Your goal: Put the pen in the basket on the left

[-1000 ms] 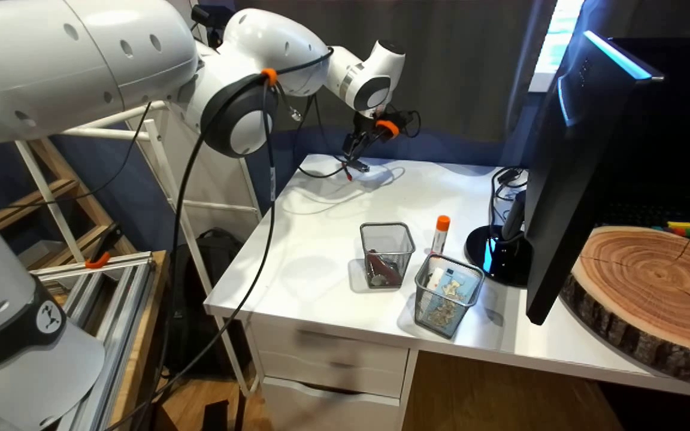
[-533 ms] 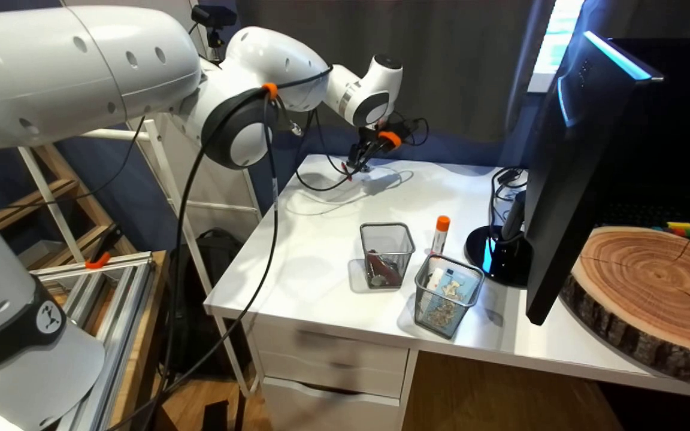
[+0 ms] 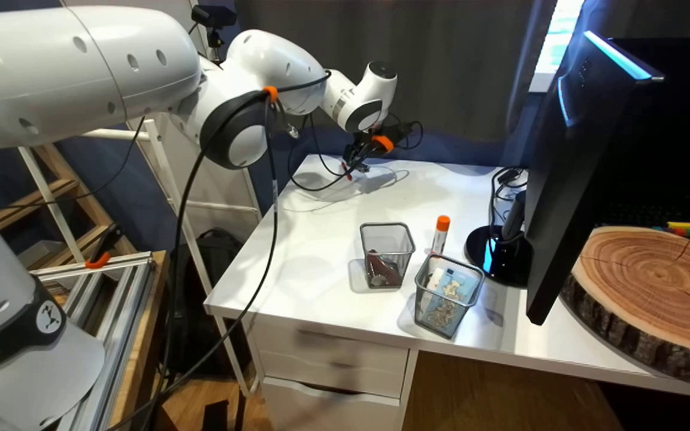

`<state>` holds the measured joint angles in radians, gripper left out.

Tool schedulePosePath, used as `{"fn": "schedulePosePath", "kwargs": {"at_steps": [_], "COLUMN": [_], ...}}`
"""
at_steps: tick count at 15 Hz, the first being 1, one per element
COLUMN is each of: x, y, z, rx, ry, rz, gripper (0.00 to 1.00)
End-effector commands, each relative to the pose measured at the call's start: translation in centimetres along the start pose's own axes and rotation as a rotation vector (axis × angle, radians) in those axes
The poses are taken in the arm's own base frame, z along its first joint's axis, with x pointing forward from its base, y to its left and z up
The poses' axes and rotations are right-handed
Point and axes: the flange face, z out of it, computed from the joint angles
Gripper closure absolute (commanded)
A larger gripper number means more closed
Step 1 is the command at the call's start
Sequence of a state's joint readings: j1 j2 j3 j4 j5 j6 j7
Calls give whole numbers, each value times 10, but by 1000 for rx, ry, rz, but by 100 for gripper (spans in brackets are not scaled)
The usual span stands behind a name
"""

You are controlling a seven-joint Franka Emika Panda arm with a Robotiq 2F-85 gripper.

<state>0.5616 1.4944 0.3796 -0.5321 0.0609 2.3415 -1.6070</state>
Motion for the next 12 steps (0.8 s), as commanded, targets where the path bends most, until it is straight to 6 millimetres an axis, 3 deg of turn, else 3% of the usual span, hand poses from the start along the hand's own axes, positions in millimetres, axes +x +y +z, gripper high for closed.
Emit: {"fn": "schedulePosePath", "kwargs": {"at_steps": [1,7,12], "x": [-12,-28,-30], "y": [-6,-22,-22], "z": [11,30,28], "rx": [-27,-1,12], "ry": [9,-12,23], "rz": [87,148,161], "gripper": [0,0,0]}}
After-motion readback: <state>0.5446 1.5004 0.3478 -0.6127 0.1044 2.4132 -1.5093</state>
